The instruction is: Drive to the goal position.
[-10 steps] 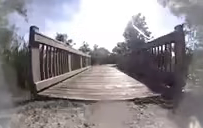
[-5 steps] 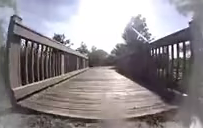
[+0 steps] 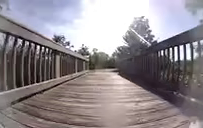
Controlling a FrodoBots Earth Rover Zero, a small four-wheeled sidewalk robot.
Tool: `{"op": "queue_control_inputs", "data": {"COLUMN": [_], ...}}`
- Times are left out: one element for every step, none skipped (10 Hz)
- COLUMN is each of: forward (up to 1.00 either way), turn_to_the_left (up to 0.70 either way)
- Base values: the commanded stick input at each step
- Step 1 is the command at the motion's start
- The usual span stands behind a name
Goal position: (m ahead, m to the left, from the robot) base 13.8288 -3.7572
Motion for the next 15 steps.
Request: {"op": "queue_control_inputs", "data": {"forward": [0.85,0.85,0.85,0.85,0.85,0.85,0.85,0.85,0.85,0.85,0.85,0.85,0.85,0.85,0.85], "turn_to_the_left": [0.00,0.00,0.00,0.00,0.00,0.00,0.00,0.00,0.00,0.00,0.00,0.00,0.00,0.00,0.00]}}
